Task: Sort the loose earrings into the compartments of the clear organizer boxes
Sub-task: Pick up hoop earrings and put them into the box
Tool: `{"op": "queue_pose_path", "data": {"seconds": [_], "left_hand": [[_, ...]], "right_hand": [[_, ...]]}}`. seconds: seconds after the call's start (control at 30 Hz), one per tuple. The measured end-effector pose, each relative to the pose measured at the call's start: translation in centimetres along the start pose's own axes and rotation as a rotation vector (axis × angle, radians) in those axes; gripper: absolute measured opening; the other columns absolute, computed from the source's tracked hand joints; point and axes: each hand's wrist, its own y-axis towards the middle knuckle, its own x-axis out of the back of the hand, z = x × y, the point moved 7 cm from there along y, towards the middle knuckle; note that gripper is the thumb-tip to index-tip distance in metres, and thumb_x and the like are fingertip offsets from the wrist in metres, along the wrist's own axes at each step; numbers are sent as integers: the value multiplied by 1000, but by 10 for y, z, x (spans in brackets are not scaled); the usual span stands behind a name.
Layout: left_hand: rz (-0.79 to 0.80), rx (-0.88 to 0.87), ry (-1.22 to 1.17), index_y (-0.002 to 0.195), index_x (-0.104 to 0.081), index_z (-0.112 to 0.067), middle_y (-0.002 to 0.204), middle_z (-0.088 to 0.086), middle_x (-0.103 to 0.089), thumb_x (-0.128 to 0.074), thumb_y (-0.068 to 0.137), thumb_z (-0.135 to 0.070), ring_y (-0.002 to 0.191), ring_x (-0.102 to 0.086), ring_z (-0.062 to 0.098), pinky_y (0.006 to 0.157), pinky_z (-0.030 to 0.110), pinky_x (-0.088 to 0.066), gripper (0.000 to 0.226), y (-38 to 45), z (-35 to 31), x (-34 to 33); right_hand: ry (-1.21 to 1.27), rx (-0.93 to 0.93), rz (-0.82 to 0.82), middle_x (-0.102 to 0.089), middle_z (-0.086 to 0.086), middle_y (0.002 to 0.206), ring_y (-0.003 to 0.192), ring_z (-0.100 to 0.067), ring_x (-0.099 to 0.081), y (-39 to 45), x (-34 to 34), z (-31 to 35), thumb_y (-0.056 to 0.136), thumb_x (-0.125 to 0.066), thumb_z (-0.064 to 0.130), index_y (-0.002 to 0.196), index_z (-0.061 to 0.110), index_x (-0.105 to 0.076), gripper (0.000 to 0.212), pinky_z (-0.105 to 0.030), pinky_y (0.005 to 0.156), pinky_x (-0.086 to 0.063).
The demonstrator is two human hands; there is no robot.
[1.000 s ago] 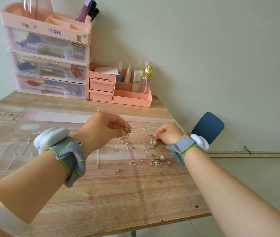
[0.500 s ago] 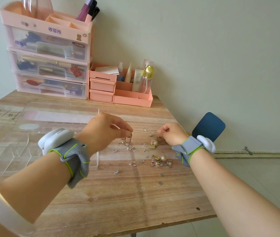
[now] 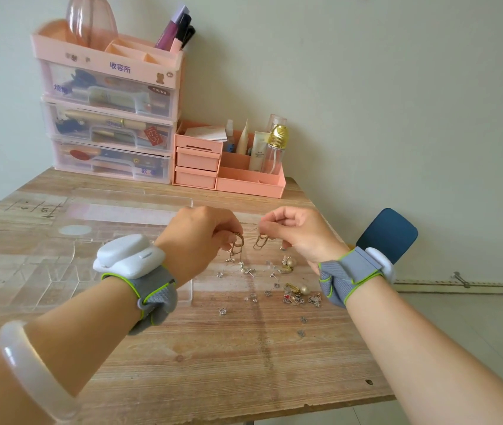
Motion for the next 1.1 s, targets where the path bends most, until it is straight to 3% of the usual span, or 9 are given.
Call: {"op": "queue_pose_path", "data": {"seconds": [0.2, 0.4, 0.57, 0.67, 0.83, 0.97, 1.03, 1.1], "left_hand": [[-103, -43, 22, 91, -73, -23, 86, -3, -71, -67, 80, -15, 84, -64, 16, 82, 33, -50, 15, -4, -1, 12], [-124, 10, -52, 89, -73, -23, 75, -3, -72, -69, 78, -13, 78, -66, 10, 81, 30, -52, 15, -7, 3, 20], [-116, -2, -43, 94, -72, -19, 78, 0, -73, -69, 79, -14, 78, -67, 10, 83, 28, -51, 17, -8, 4, 22], [-110, -40, -29, 89, -74, -19, 76, 1, -73, -69, 78, -14, 75, -67, 10, 80, 26, -52, 14, -8, 3, 25], [-63, -15, -67, 81, -73, -23, 68, -4, -70, -71, 76, -17, 68, -64, 3, 67, 8, -47, 8, -5, 7, 26], [29, 62, -184, 75, -70, -25, 67, -2, -70, -72, 74, -20, 67, -65, 12, 72, 23, -53, 5, -5, 14, 24], [52, 63, -160, 75, -68, -24, 68, -3, -69, -71, 75, -22, 62, -61, 5, 68, 20, -52, 4, -5, 13, 24], [58, 35, -103, 79, -66, -21, 70, -4, -66, -67, 80, -21, 56, -57, -1, 54, 10, -43, 2, -6, 8, 24]], "right_hand": [[93, 1, 63, -58, -1, 64, 49, -1, -50, -3, -18, 11, 74, -72, 2, 75, 14, -54, 22, -16, 45, -36], [161, 20, 62, -57, -3, 66, 55, -11, -45, -4, -25, 20, 73, -72, -1, 76, 13, -50, 26, -20, 46, -34], [174, 21, 68, -61, 2, 64, 56, -11, -49, -5, -28, 24, 72, -74, 1, 76, 14, -49, 28, -20, 48, -37], [172, 20, 76, -62, 1, 66, 57, -8, -53, -6, -30, 26, 72, -74, 1, 78, 14, -49, 29, -20, 51, -40], [203, 40, 97, -63, -4, 73, 61, -10, -55, -7, -32, 31, 73, -71, -4, 80, 14, -46, 32, -20, 56, -46], [218, 88, 110, -60, -7, 72, 56, -8, -54, -9, -35, 35, 72, -69, -11, 79, 12, -45, 34, -19, 56, -48], [219, 102, 107, -60, -6, 71, 55, -7, -55, -9, -37, 36, 72, -69, -12, 79, 11, -45, 34, -19, 56, -49], [228, 102, 106, -60, -5, 70, 55, -8, -55, -10, -39, 37, 72, -68, -12, 78, 11, -45, 33, -19, 57, -50]]}}
